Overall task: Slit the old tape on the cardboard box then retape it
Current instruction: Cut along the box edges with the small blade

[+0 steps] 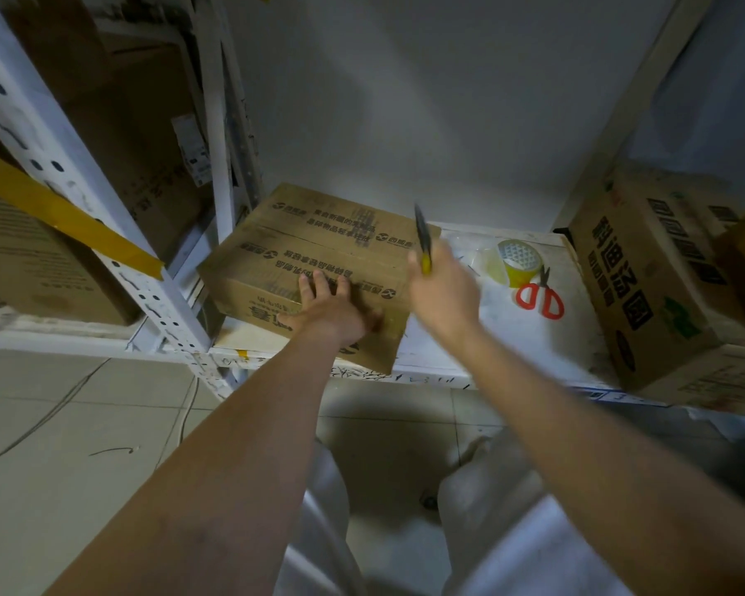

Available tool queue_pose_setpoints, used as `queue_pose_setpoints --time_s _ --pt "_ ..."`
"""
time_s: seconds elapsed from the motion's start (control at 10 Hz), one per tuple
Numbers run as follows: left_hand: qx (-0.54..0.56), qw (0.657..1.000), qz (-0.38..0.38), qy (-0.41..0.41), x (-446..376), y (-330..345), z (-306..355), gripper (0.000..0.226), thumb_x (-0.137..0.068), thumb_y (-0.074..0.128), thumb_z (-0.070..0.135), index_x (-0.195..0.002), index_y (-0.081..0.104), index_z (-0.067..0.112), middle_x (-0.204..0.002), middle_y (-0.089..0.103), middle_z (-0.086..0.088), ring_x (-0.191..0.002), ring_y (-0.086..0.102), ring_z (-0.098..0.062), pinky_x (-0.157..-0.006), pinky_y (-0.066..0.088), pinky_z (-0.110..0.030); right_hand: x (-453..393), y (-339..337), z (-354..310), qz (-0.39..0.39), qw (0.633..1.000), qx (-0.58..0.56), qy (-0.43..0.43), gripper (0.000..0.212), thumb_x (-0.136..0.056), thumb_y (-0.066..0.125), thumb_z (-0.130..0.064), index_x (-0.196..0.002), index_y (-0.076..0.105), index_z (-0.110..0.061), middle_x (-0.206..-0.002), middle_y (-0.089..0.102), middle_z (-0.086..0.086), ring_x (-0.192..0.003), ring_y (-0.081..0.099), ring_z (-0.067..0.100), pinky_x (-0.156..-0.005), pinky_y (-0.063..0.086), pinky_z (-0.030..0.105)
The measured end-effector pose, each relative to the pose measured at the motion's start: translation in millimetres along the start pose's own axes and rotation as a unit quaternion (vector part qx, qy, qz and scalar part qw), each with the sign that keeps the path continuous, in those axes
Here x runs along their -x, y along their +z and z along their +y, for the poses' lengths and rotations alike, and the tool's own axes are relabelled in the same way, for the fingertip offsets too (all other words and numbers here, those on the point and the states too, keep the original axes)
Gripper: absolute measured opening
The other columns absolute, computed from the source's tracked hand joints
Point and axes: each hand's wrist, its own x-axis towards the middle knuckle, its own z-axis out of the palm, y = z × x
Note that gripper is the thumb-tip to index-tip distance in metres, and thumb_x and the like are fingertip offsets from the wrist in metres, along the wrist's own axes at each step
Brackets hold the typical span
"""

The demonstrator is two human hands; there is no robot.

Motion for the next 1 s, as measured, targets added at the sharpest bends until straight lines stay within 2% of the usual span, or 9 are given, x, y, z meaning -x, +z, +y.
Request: queue_pose_setpoints --time_s 0.1,0.2,0.3,0.4,0.6,0.9,1.0 --pt "0.003 1.000 -0.007 0.000 5 0 -1 0.089 -0.084 0.042 0.071 -0.152 0.001 0.033 -0.160 -0.018 0.001 -0.146 -0.021 -0.026 -0.108 0.011 -0.072 -37 -44 -49 0.002 0.990 0.113 -0.088 0.031 -0.100 0.035 -0.033 -0.117 0.051 -0.013 -0.097 0.060 0.008 -0.089 0.054 0.031 -0.071 0.035 0.033" --pt "0.010 1.000 -0.007 -0.002 4 -1 -3 0.089 -0.084 0.043 0.070 -0.152 0.000 0.032 -0.159 -0.019 0.001 -0.145 -0.022 -0.026 -0.107 0.009 -0.073 -27 -37 -27 -0.088 0.960 0.247 -0.101 0.034 -0.095 0.040 -0.028 -0.124 0.050 -0.015 -0.106 0.062 0.009 -0.094 0.058 0.032 -0.074 0.040 0.034" --pt "0.013 1.000 -0.008 0.003 3 -4 0 0.088 -0.085 0.042 0.069 -0.152 0.001 0.032 -0.160 -0.019 0.001 -0.146 -0.021 -0.026 -0.108 0.007 -0.072 10 -10 19 -0.200 0.924 0.319 -0.070 0.035 -0.095 0.042 -0.028 -0.128 0.043 -0.016 -0.107 0.055 0.006 -0.093 0.056 0.026 -0.075 0.046 0.036" --pt "0.004 1.000 -0.009 0.003 3 -4 1 0.089 -0.086 0.042 0.069 -0.152 -0.001 0.030 -0.159 -0.019 -0.001 -0.145 -0.022 -0.027 -0.108 0.009 -0.073 25 -1 42 -0.218 0.912 0.345 -0.045 0.034 -0.094 0.046 -0.031 -0.125 0.041 -0.018 -0.112 0.052 0.008 -0.105 0.052 0.028 -0.077 0.042 0.037" --pt "0.003 1.000 -0.007 0.009 -4 0 -1 0.091 -0.085 0.041 0.070 -0.153 -0.002 0.028 -0.159 -0.019 -0.003 -0.145 -0.022 -0.029 -0.109 0.010 -0.071 26 4 38 -0.204 0.897 0.391 -0.035 0.036 -0.092 0.050 -0.030 -0.125 0.042 -0.018 -0.110 0.051 0.007 -0.104 0.051 0.026 -0.074 0.040 0.035" --pt "0.010 1.000 -0.007 -0.002 1 -3 2 0.090 -0.085 0.044 0.069 -0.152 -0.001 0.030 -0.159 -0.020 0.000 -0.145 -0.023 -0.026 -0.107 0.011 -0.073 20 13 23 -0.217 0.870 0.441 -0.030 0.037 -0.088 0.057 -0.020 -0.122 0.045 -0.015 -0.075 0.044 -0.002 -0.078 0.051 0.017 -0.065 0.042 0.028" --pt "0.008 1.000 -0.009 -0.001 0 -2 1 0.090 -0.085 0.043 0.069 -0.152 -0.001 0.030 -0.159 -0.020 0.000 -0.145 -0.023 -0.027 -0.107 0.011 -0.073 23 11 27 -0.190 0.886 0.420 -0.058 0.029 -0.091 0.052 -0.019 -0.119 0.048 -0.014 -0.083 0.050 0.000 -0.077 0.049 0.018 -0.064 0.042 0.029"
